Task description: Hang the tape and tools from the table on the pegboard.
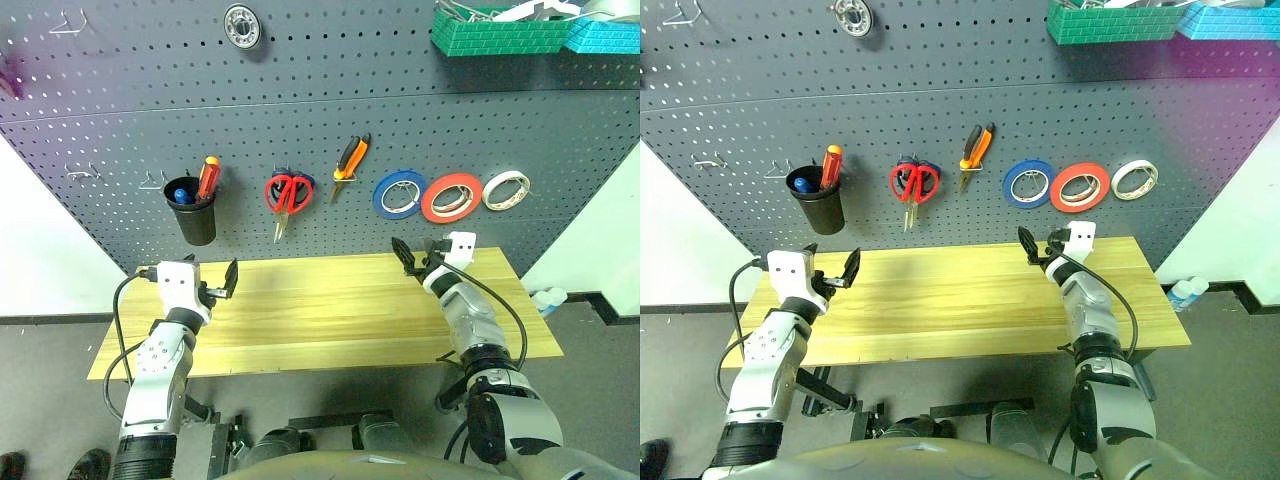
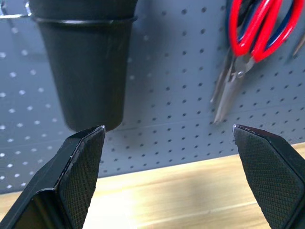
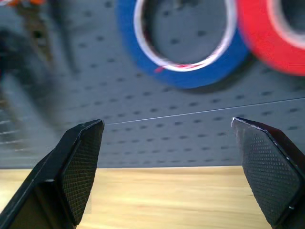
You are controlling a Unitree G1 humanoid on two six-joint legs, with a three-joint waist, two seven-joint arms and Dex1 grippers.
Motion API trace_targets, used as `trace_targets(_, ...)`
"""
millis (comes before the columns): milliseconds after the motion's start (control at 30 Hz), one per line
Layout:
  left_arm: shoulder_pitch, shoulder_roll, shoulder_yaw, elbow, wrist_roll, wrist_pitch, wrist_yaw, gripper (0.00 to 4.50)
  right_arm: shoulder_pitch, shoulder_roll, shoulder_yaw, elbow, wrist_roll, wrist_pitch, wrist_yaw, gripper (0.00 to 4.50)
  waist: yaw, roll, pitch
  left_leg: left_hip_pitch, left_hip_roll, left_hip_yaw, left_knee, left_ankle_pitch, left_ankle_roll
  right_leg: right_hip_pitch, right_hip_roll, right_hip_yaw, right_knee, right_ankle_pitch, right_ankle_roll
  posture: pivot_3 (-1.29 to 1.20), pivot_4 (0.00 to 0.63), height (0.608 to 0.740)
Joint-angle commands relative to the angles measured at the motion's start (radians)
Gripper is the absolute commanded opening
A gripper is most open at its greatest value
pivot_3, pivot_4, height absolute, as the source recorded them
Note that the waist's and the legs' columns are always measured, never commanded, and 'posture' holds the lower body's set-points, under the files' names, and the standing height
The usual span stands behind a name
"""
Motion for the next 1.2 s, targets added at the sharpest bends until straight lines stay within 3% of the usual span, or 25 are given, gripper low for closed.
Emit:
trace_targets(33, 0.002, 0.005, 0.004, -0.046, 0.017, -0.028, 0.004, 4.48, 0.013, 0.031, 0.03, -0.045, -0.046, -0.04, -0.052, 4.5, 0.0, 0.0, 0.0, 0.0, 0.0, 0.0, 0.0, 0.0, 0.0, 0.0, 0.0, 0.0, 0.0, 0.0, 0.0, -0.19, 0.008, 0.74)
trace_targets(200, -0.002, 0.009, 0.013, -0.041, 0.017, -0.031, 0.007, 4.48, 0.024, 0.064, 0.072, -0.09, -0.089, -0.037, -0.104, 4.5, 0.0, 0.0, 0.0, 0.001, 0.0, 0.0, 0.0, 0.0, 0.0, 0.0, 0.0, 0.0, 0.0, -0.001, -0.002, -0.19, 0.019, 0.74)
trace_targets(367, -0.007, 0.017, 0.016, -0.042, 0.023, -0.029, 0.006, 4.48, 0.039, 0.068, 0.094, -0.115, -0.174, 0.028, -0.29, 4.5, 0.007, 0.0, 0.0, 0.001, 0.0, -0.001, 0.0, 0.0, 0.0, 0.0, 0.001, 0.0, 0.0, -0.002, -0.003, -0.19, 0.031, 0.74)
trace_targets(433, -0.006, 0.02, 0.013, -0.045, 0.026, -0.027, 0.003, 4.48, 0.057, 0.084, 0.089, -0.146, -0.106, 0.044, -0.183, 4.5, 0.007, 0.0, 0.0, 0.001, 0.0, -0.001, 0.0, 0.0, 0.0, 0.0, 0.001, 0.0, 0.0, -0.002, -0.003, -0.19, 0.035, 0.74)
trace_targets(633, 0.007, 0.02, 0.004, -0.057, 0.03, -0.021, -0.003, 4.48, 0.088, 0.097, 0.045, -0.151, -0.018, 0.121, -0.122, 4.5, 0.003, 0.001, 0.0, 0.001, 0.0, -0.001, -0.001, 0.0, 0.0, 0.001, 0.001, 0.0, 0.0, -0.003, -0.003, -0.19, 0.044, 0.74)
trace_targets(767, 0.018, 0.019, 0.0, -0.061, 0.035, -0.023, -0.003, 4.48, 0.129, 0.086, 0.059, -0.188, -0.043, 0.094, -0.122, 4.5, 0.004, 0.001, 0.0, 0.001, 0.0, -0.002, -0.001, 0.0, 0.0, 0.001, 0.001, 0.0, 0.0, -0.005, -0.003, -0.2, 0.047, 0.74)
trace_targets(833, 0.027, 0.019, -0.001, -0.064, 0.036, -0.022, -0.004, 4.48, 0.172, 0.091, 0.049, -0.258, 0.012, 0.101, -0.047, 4.5, 0.006, 0.001, 0.0, 0.001, 0.0, -0.002, -0.002, 0.0, 0.0, 0.0, 0.0, 0.0, 0.0, -0.006, -0.003, -0.2, 0.051, 0.74)
trace_targets(900, 0.036, 0.018, 0.002, -0.064, 0.036, -0.022, -0.005, 4.48, 0.194, 0.072, 0.078, -0.268, -0.069, 0.073, -0.115, 4.5, 0.005, 0.001, 0.0, 0.0, 0.0, -0.002, -0.002, 0.0, 0.001, 0.0, 0.0, 0.0, 0.0, -0.007, -0.003, -0.2, 0.051, 0.74)
trace_targets(1200, 0.082, 0.014, 0.005, -0.084, 0.033, -0.01, -0.005, 4.48, 0.281, 0.077, 0.113, -0.372, -0.08, 0.081, -0.098, 4.5, 0.005, 0.001, 0.002, 0.0, 0.0, -0.002, -0.004, -0.001, 0.0, 0.003, 0.0, 0.001, 0.0, -0.012, -0.004, -0.19, 0.056, 0.74)
